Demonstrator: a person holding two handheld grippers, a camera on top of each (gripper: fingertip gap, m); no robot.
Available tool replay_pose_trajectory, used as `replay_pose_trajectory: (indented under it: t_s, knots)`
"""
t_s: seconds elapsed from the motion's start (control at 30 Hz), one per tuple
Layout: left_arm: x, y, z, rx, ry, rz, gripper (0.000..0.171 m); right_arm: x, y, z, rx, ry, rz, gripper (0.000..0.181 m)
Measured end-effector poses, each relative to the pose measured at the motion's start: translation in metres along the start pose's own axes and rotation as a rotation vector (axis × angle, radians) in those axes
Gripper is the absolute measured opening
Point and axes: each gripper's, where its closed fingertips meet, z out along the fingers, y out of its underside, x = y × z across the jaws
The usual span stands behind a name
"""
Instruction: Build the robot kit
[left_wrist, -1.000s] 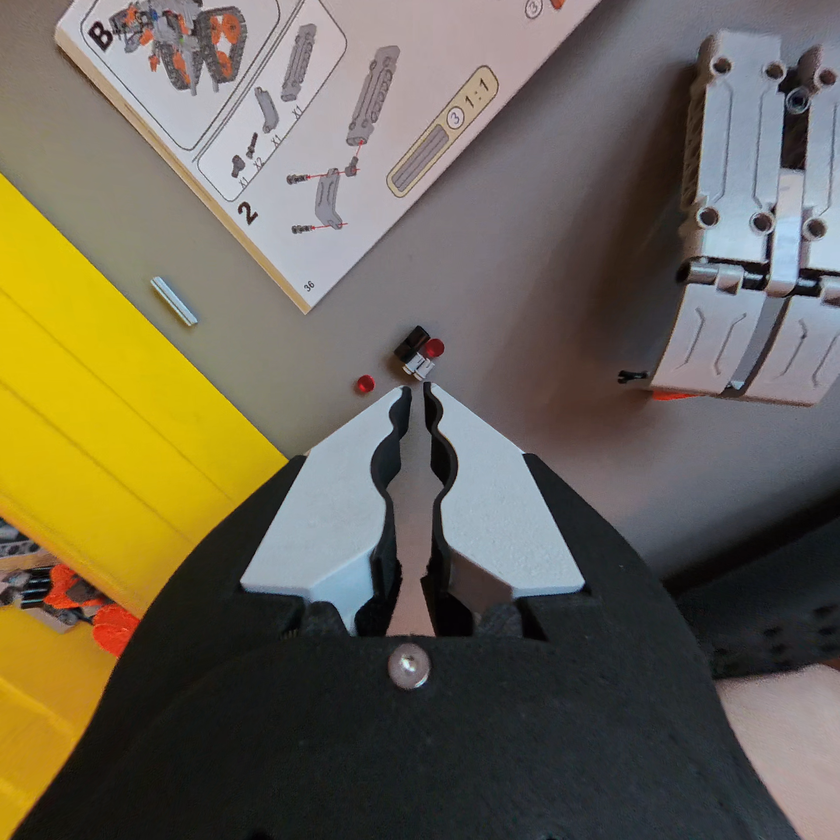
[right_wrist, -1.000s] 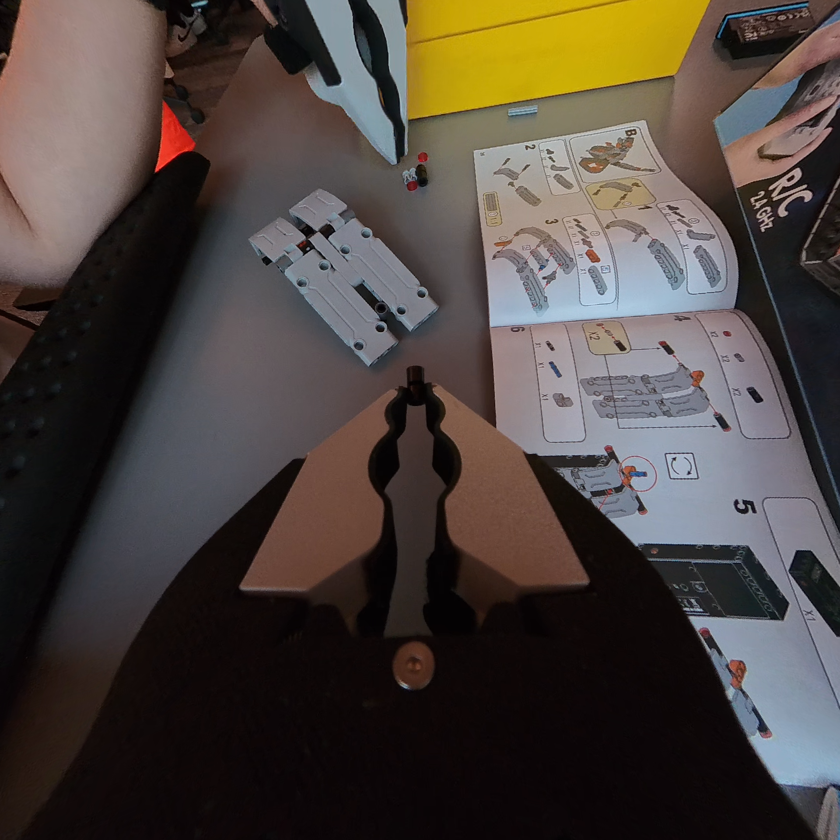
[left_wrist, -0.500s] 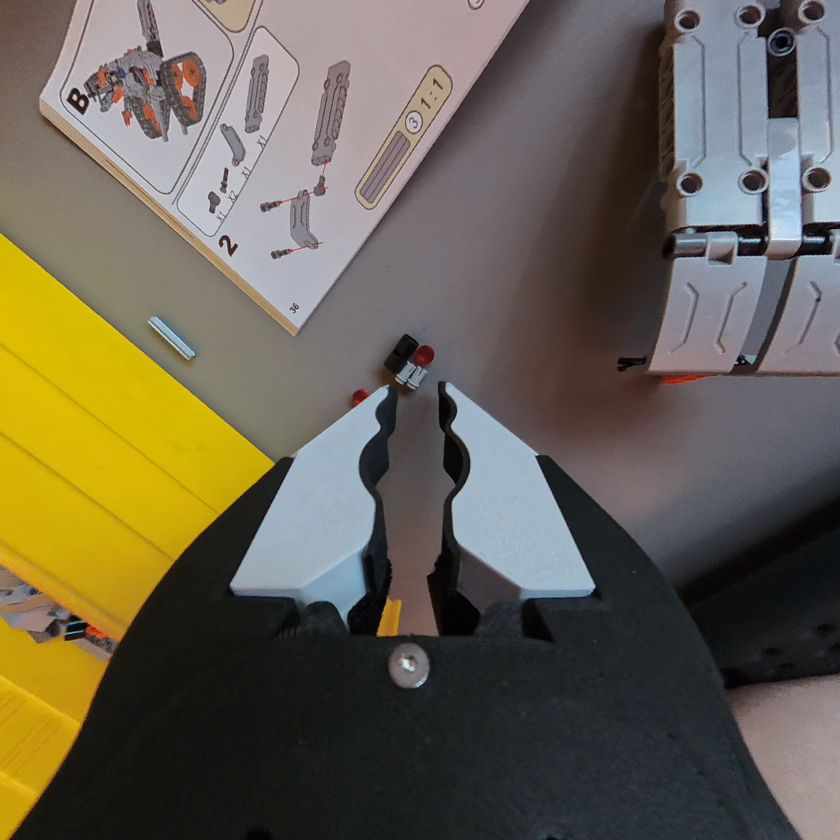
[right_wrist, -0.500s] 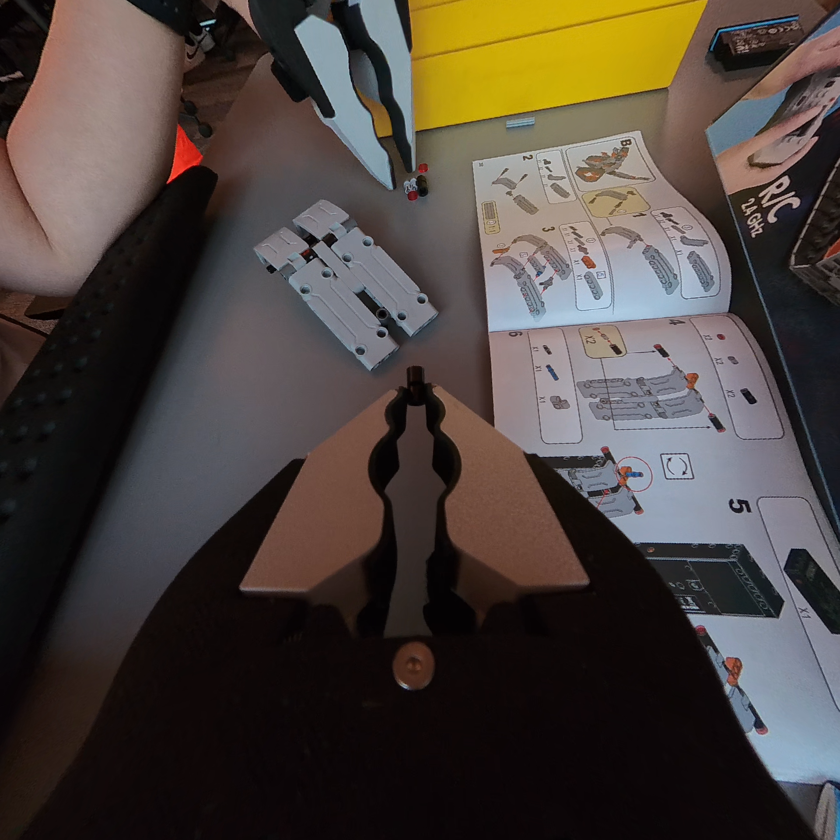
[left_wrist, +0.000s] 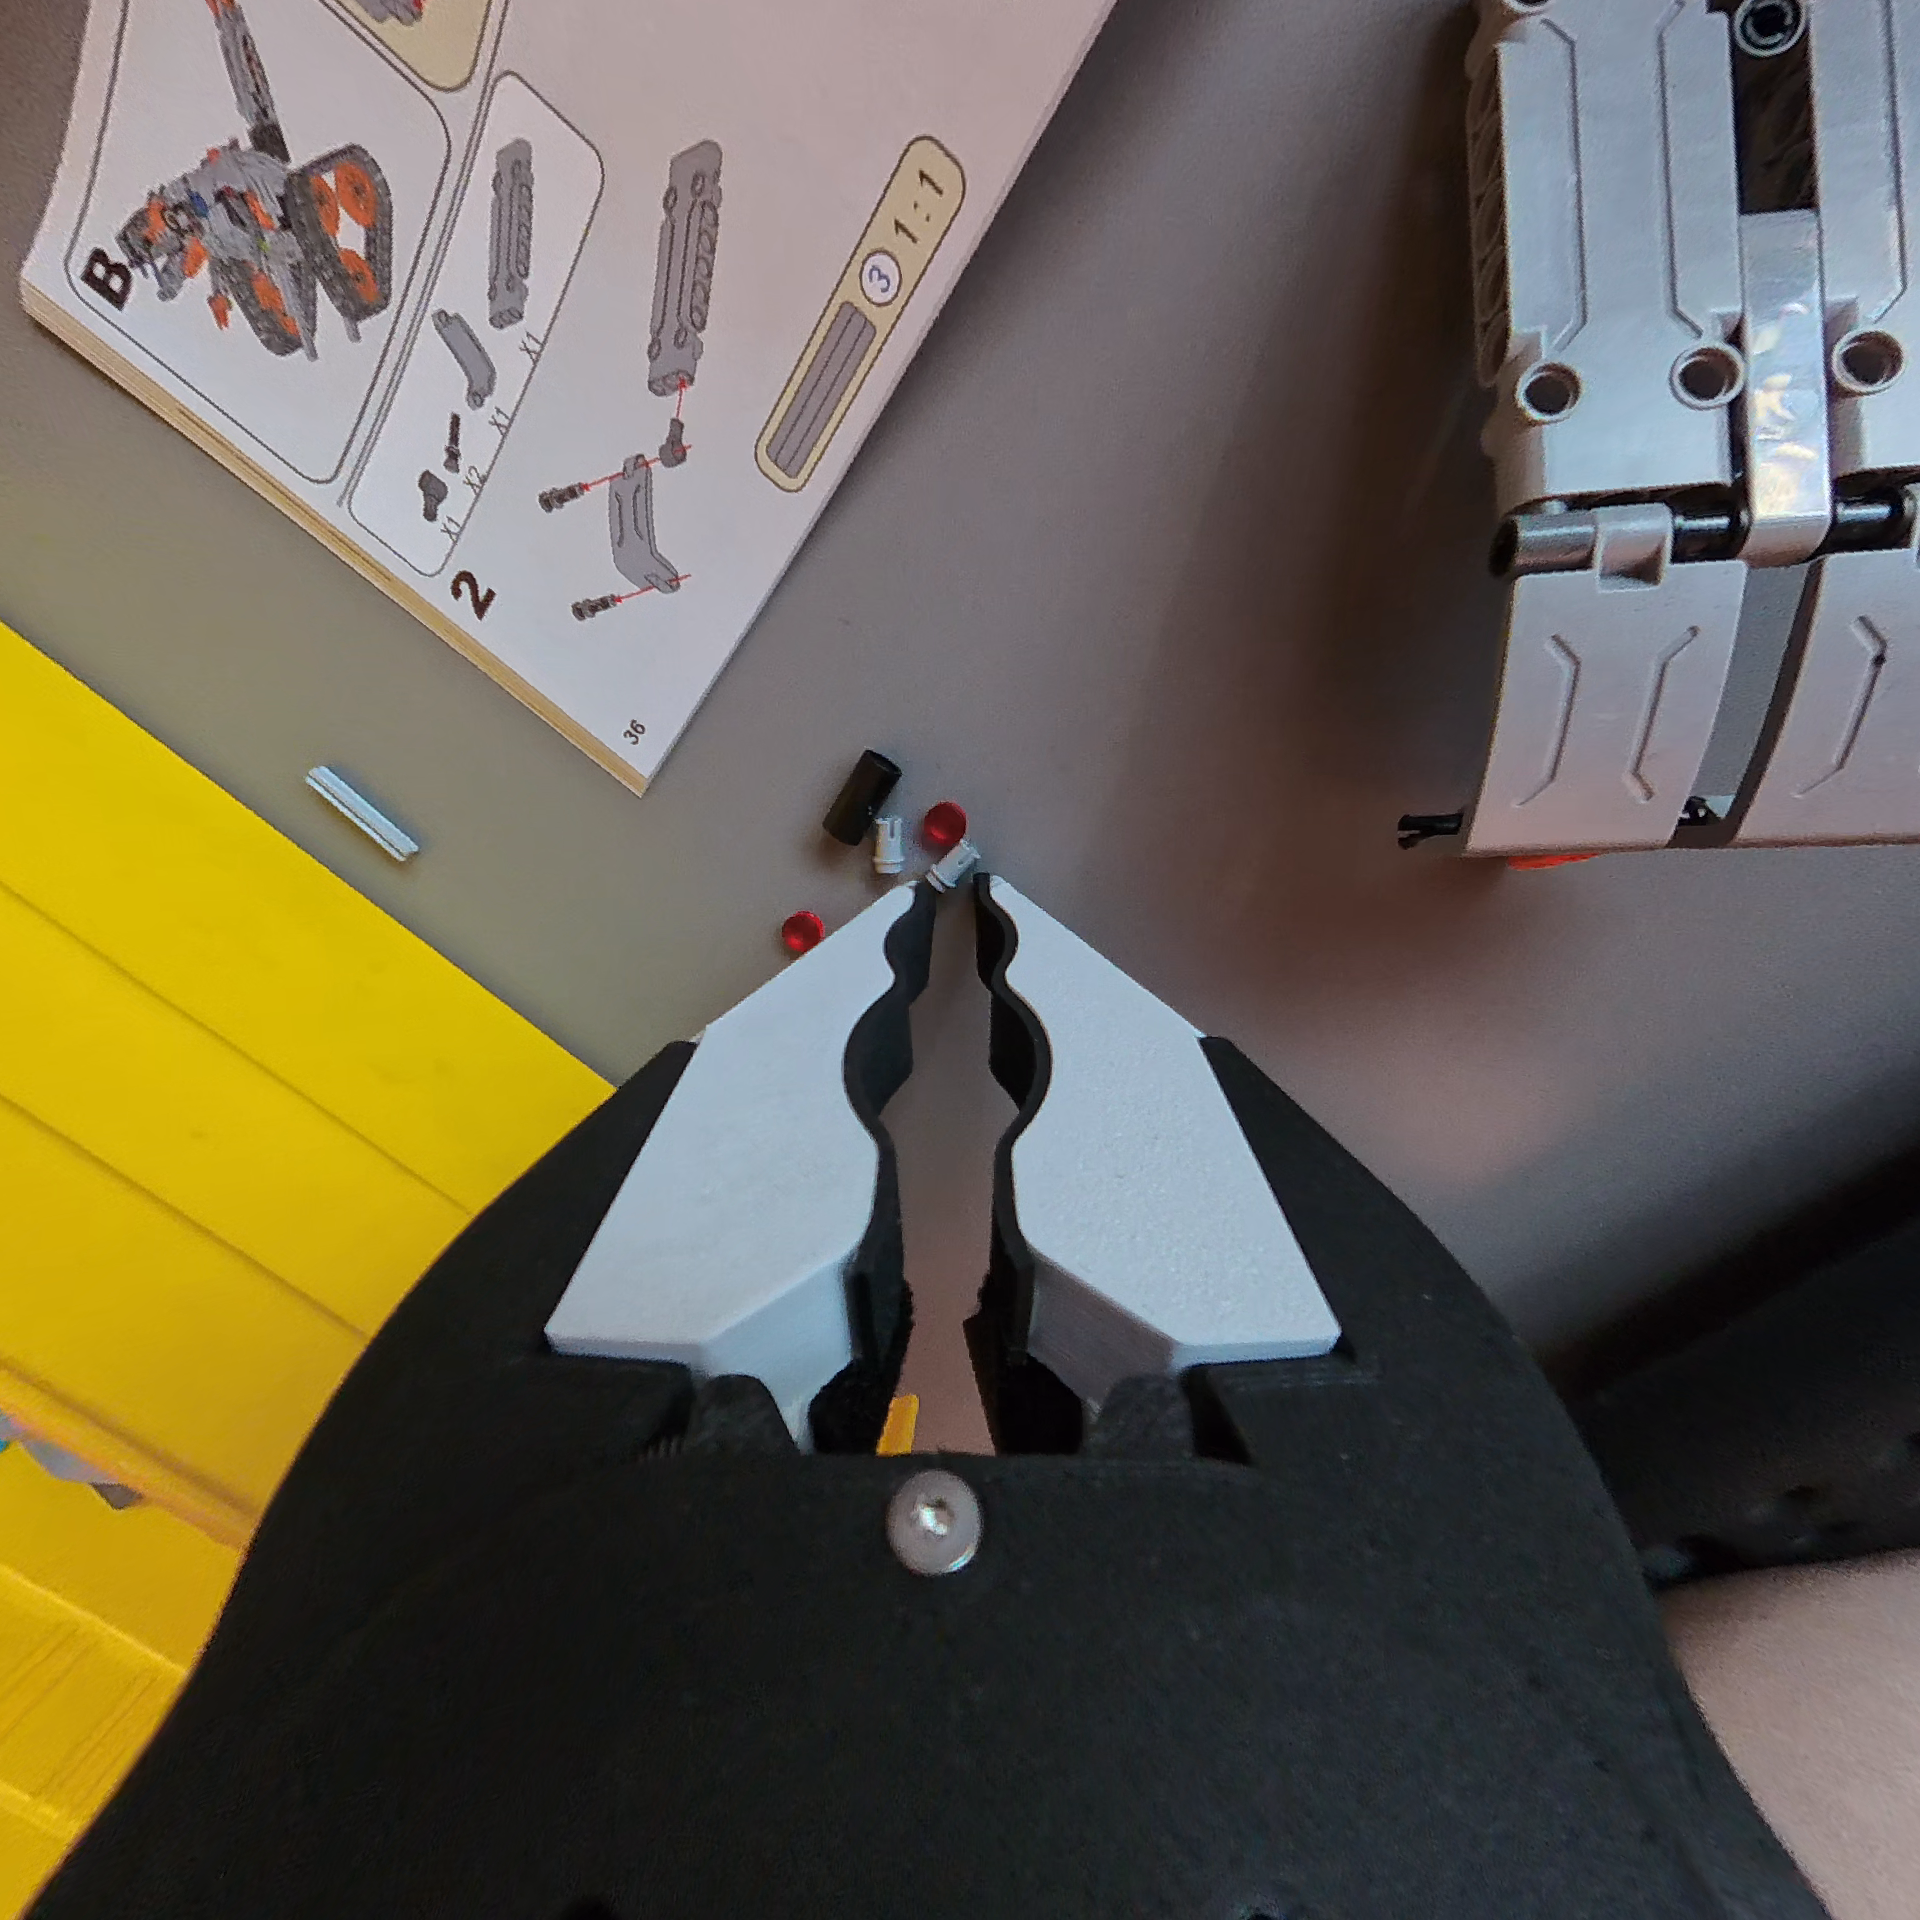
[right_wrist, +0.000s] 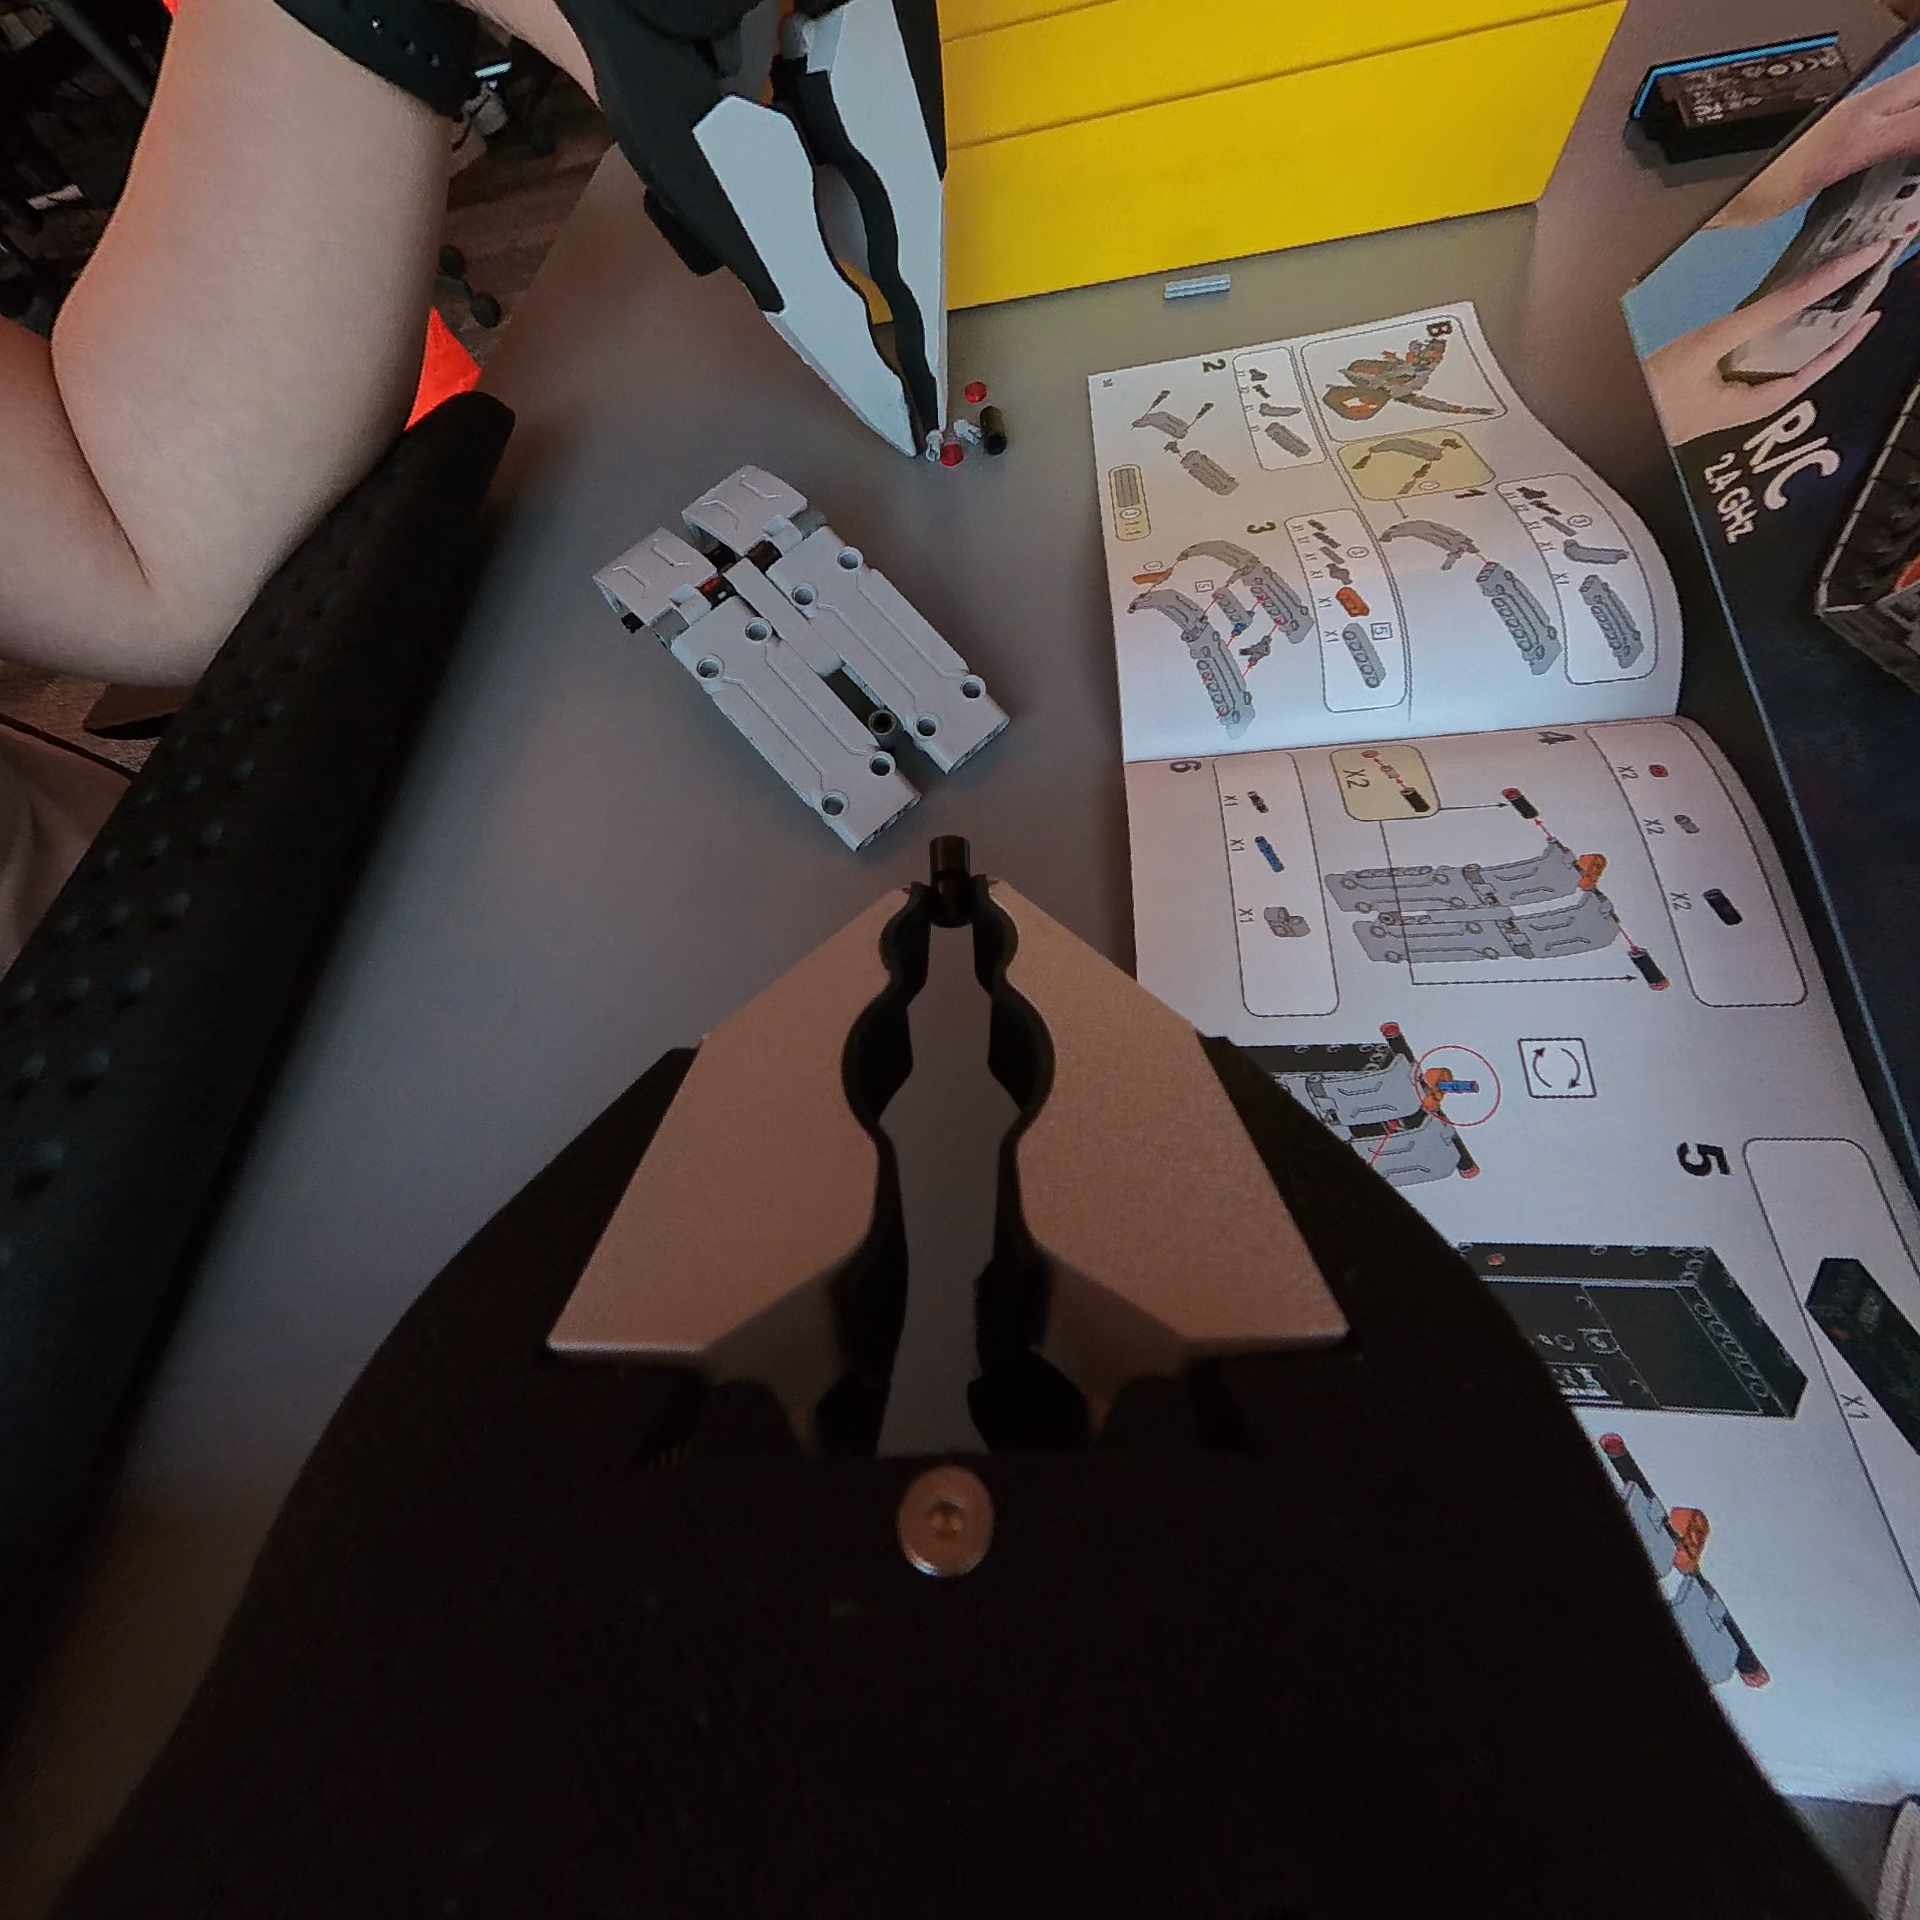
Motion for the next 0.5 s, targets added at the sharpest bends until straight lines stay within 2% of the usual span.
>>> replay_pose_trajectory:
  t_s: [0.17,0.5]
  knots:
    - [-0.0015,-0.0026,-0.0015,0.021,-0.006,-0.001,0.013,-0.0004,0.0011,0.0011,-0.004,-0.007,0.004,0.007]
    - [0.0045,-0.0066,0.0021,0.027,0.005,0.046,0.008,-0.0012,0.0007,-0.0003,0.000,-0.014,0.007,0.007]
